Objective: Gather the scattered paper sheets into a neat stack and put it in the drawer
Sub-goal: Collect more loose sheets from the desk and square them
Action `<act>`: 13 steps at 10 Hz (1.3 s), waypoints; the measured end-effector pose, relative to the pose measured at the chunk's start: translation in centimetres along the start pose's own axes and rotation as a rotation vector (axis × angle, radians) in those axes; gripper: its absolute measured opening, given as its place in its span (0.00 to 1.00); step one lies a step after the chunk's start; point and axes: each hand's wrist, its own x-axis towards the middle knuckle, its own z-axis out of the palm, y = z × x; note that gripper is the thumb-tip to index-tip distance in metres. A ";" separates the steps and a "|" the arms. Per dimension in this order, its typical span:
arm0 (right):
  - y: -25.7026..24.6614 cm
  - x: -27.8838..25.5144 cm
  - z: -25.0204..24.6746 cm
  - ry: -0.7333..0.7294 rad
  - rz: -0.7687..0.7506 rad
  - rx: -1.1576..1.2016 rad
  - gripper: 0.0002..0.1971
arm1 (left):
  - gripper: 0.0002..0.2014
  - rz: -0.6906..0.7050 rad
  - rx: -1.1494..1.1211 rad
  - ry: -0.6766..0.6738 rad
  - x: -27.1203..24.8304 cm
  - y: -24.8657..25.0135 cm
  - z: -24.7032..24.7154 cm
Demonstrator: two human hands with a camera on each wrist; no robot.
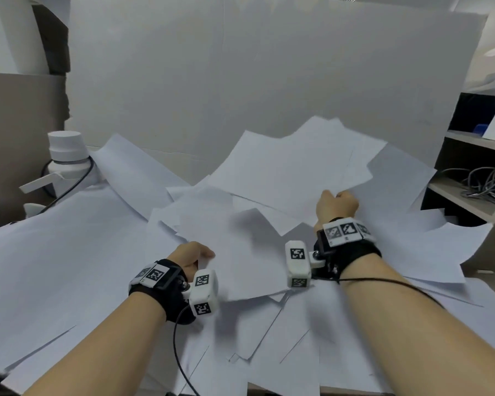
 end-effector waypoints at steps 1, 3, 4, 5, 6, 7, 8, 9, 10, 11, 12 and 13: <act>3.6 -2.0 0.2 -0.030 0.202 0.050 0.09 | 0.14 0.032 -0.059 -0.052 -1.5 -0.4 1.2; 8.4 -4.3 -0.5 -0.212 0.438 -0.104 0.19 | 0.08 0.134 -0.066 -0.131 -2.9 -1.1 1.8; 9.7 -4.3 0.0 -0.289 0.497 -0.304 0.12 | 0.08 0.116 -0.106 -0.158 -2.6 -1.4 2.1; 10.1 -5.2 0.6 -0.358 0.511 -0.131 0.07 | 0.15 0.089 -0.168 -0.108 -1.3 -1.7 2.1; 10.2 -6.3 0.8 -0.515 0.525 0.030 0.15 | 0.16 0.084 -0.208 -0.035 -0.7 -2.0 2.2; 9.4 -7.1 -0.3 -0.624 0.632 0.138 0.13 | 0.16 0.081 -0.235 -0.021 -0.3 -2.1 2.1; 8.5 -6.9 -1.5 -0.682 0.637 0.064 0.12 | 0.16 0.086 -0.233 -0.005 0.0 -2.3 1.9; 7.7 -6.0 -2.4 -0.690 0.577 -0.118 0.04 | 0.17 0.095 -0.230 -0.012 0.1 -2.4 1.7; 7.9 -4.3 -3.1 -0.623 0.481 -0.249 0.04 | 0.15 0.102 -0.224 -0.034 -0.2 -2.4 1.4; 8.9 -2.5 -3.2 -0.518 0.444 -0.281 0.04 | 0.15 0.124 -0.208 -0.060 -0.6 -2.6 1.2; 9.4 -0.4 -3.5 -0.444 0.420 -0.290 0.04 | 0.15 0.154 -0.167 -0.079 -1.1 -2.6 1.2; 9.3 1.8 -4.2 -0.418 0.431 -0.323 0.02 | 0.13 0.170 -0.133 -0.088 -1.6 -2.4 1.2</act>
